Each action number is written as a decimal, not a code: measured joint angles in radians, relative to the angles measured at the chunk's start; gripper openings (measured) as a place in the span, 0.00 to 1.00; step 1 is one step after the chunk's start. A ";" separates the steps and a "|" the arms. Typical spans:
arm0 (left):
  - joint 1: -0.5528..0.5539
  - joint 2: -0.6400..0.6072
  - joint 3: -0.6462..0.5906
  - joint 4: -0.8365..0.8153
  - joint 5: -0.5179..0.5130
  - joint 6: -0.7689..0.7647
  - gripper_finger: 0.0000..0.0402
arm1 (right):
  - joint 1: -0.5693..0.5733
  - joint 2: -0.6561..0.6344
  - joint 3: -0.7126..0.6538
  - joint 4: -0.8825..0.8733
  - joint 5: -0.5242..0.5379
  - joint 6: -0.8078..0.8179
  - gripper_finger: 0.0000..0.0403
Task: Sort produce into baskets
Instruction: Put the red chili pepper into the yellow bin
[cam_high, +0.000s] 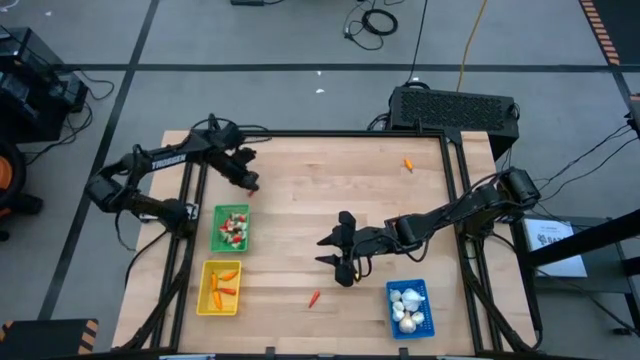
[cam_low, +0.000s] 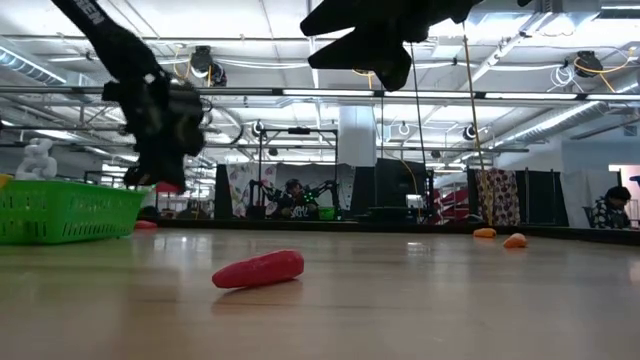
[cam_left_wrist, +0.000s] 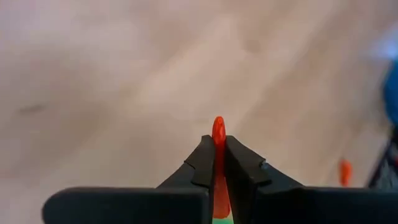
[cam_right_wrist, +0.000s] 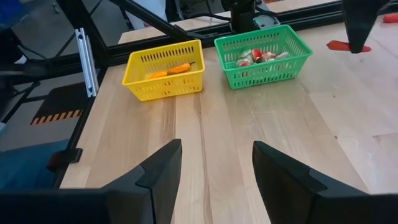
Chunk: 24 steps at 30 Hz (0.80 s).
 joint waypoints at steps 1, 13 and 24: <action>-0.028 -0.014 0.005 -0.001 0.013 0.000 0.06 | 0.000 0.000 0.000 0.000 0.000 0.000 0.46; -0.566 -0.236 0.034 -0.027 0.017 -0.246 0.06 | 0.000 0.000 0.000 0.001 0.000 0.006 0.46; -1.246 -0.317 0.034 -0.021 -0.301 -0.646 0.06 | 0.000 0.000 0.000 0.001 0.000 0.037 0.46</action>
